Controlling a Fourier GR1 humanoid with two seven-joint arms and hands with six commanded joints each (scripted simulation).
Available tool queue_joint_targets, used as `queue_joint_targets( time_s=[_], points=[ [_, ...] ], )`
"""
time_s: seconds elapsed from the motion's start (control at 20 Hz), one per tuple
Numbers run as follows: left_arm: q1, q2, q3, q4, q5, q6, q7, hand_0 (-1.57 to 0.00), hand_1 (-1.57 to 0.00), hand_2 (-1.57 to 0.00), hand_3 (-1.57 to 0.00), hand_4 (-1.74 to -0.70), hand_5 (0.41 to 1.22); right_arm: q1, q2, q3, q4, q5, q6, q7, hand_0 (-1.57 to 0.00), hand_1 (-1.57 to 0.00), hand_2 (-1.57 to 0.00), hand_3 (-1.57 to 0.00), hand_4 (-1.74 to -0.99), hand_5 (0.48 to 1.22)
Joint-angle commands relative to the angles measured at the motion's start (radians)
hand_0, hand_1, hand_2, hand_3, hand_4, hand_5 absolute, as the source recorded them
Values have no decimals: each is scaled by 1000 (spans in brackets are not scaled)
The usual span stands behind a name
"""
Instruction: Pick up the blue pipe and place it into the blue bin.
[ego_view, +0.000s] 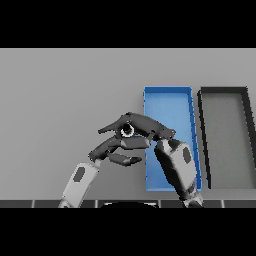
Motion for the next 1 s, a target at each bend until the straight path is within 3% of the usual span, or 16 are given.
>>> queue_joint_targets(
  time_s=[0.0,0.2,0.3,0.45,0.55,0.75,0.95],
  points=[
    [-7,4,5,10,-3,0,1,-6,-5,-5,-4,-971,485,-48,-12,-39,1,-48,-27,17,-1571,-1571,-1571,-1571,-1494,1221],
    [-1,3,-1,-3,2,-6,5,-2,-2,-2,-1,-954,474,-238,-101,-132,58,-192,-155,22,-1571,-1571,-1571,-1571,-1497,1221],
    [12,10,-8,-12,-3,-10,-21,-1,-1,-1,0,-949,471,-316,-138,-203,100,-193,-212,9,-1571,-1571,-1571,-1571,-1497,1221],
    [34,22,-14,-47,2,-16,-20,0,0,0,0,-948,466,-364,-196,-273,191,-120,-207,-32,-1571,-1571,-1571,-1571,-1498,1221],
    [34,32,1,-52,8,-11,-3,0,0,0,1,-950,470,-362,-227,-314,243,-54,-211,-58,-1571,-1571,-1571,-1571,-1498,1221],
    [32,24,-1,-46,7,-9,12,1,1,1,1,-950,472,-310,-251,-362,322,45,-214,-50,-1571,-1571,-1571,-1571,-1499,1221],
    [24,24,5,-34,-9,8,-15,1,1,1,1,-941,463,-212,-263,-382,328,119,-202,5,-1571,-1571,-1571,-1571,-1499,1221]
  ],
)
